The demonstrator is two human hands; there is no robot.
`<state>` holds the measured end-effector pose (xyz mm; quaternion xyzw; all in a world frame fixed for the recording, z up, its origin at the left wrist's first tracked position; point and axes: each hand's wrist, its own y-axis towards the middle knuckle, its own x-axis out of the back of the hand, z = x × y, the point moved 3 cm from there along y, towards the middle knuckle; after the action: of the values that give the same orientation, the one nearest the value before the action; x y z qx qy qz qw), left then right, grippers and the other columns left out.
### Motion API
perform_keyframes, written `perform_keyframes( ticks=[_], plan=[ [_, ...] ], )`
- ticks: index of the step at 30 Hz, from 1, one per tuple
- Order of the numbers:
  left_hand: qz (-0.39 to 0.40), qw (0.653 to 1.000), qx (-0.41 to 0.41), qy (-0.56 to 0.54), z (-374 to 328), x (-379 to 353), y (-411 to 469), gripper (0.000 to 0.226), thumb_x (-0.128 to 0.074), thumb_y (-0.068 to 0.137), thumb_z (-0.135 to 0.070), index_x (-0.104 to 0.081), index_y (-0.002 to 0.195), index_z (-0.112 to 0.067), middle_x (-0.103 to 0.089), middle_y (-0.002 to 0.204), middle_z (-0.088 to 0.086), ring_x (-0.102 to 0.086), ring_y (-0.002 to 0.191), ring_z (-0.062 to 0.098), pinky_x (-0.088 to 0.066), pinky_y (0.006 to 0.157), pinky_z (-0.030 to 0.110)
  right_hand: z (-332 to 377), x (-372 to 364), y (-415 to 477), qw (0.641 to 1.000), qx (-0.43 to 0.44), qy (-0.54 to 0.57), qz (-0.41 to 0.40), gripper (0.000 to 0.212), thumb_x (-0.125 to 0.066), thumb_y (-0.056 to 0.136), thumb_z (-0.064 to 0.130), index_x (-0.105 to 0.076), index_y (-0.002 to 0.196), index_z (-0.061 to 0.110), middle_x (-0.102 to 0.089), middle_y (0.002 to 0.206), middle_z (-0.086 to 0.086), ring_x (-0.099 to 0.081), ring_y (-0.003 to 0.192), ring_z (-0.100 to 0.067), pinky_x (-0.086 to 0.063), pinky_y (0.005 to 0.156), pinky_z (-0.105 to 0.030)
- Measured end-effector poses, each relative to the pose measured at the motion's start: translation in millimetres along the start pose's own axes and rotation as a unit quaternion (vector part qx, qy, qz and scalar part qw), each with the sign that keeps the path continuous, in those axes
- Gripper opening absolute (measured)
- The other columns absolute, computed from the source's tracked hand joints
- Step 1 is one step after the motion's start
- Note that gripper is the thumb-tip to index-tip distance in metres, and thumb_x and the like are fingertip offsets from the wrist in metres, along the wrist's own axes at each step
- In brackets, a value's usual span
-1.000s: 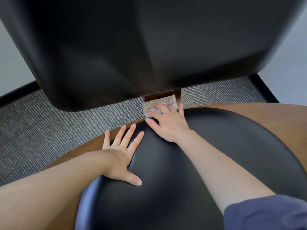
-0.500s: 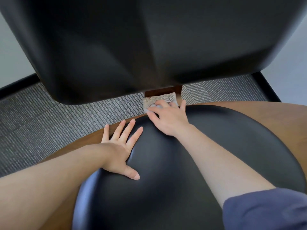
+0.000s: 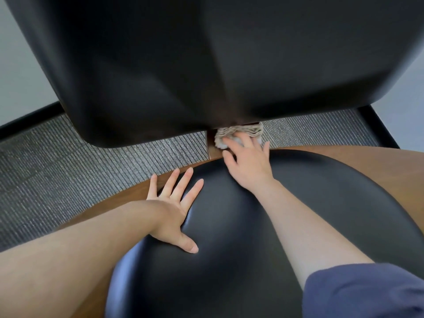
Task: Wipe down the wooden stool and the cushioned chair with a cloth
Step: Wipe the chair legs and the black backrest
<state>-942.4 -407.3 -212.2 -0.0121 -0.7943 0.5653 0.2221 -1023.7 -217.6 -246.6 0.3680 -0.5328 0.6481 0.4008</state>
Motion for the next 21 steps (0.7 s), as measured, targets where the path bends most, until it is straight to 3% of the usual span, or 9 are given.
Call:
perform_keyframes(
  ticks=[2, 7, 13, 19, 21],
  plan=[
    [0.004, 1.0, -0.001, 0.003, -1.0, 0.0, 0.5, 0.13, -0.055, 0.065, -0.085, 0.057, 0.107, -0.034, 0.061, 0.13, 0.002, 0.048, 0.131, 0.028, 0.02, 0.109, 0.064, -5.2, 4.3, 1.7, 1.0, -0.019, 0.017, -0.009, 0.04, -0.039, 0.097, 0.042, -0.049, 0.136, 0.038, -0.038, 0.143, 0.003, -0.035, 0.132, -0.035, -0.003, 0.116, -0.061],
    [0.006, 1.0, -0.001, -0.002, -0.1, -0.1, 1.4, 0.131, -0.055, 0.064, -0.086, 0.057, 0.107, -0.034, 0.06, 0.133, 0.002, 0.048, 0.131, 0.028, 0.019, 0.109, 0.065, 30.5, -0.6, -3.0, 0.996, 0.084, -0.01, -0.013, 0.045, -0.038, 0.097, 0.04, -0.042, 0.141, 0.035, -0.039, 0.146, 0.006, -0.038, 0.134, -0.034, -0.006, 0.117, -0.059],
    [0.001, 1.0, -0.004, -0.002, -1.1, -1.1, 2.2, 0.131, -0.056, 0.064, -0.086, 0.055, 0.11, -0.034, 0.06, 0.132, 0.002, 0.049, 0.131, 0.028, 0.019, 0.109, 0.065, -24.5, 10.8, 5.6, 0.999, -0.009, -0.006, -0.03, 0.044, -0.042, 0.096, 0.037, -0.046, 0.139, 0.032, -0.038, 0.142, 0.0, -0.035, 0.134, -0.036, -0.006, 0.117, -0.061],
    [-0.005, 1.0, 0.0, -0.005, -0.5, -0.8, 1.1, 0.131, -0.056, 0.063, -0.086, 0.057, 0.107, -0.035, 0.058, 0.137, 0.003, 0.048, 0.131, 0.027, 0.021, 0.109, 0.063, 23.9, 1.6, 2.8, 0.997, 0.076, -0.01, -0.025, 0.047, -0.041, 0.094, 0.037, -0.046, 0.14, 0.028, -0.041, 0.144, 0.001, -0.042, 0.128, -0.039, -0.014, 0.117, -0.054],
    [-0.007, 1.0, -0.001, -0.004, -0.7, -1.5, 1.4, 0.131, -0.056, 0.062, -0.086, 0.056, 0.108, -0.035, 0.058, 0.136, 0.003, 0.048, 0.131, 0.027, 0.02, 0.109, 0.063, 12.5, 2.4, 3.5, 0.997, 0.066, -0.015, -0.042, 0.048, -0.04, 0.092, 0.035, -0.048, 0.139, 0.028, -0.044, 0.141, 0.0, -0.044, 0.124, -0.039, -0.022, 0.113, -0.053]
  ],
)
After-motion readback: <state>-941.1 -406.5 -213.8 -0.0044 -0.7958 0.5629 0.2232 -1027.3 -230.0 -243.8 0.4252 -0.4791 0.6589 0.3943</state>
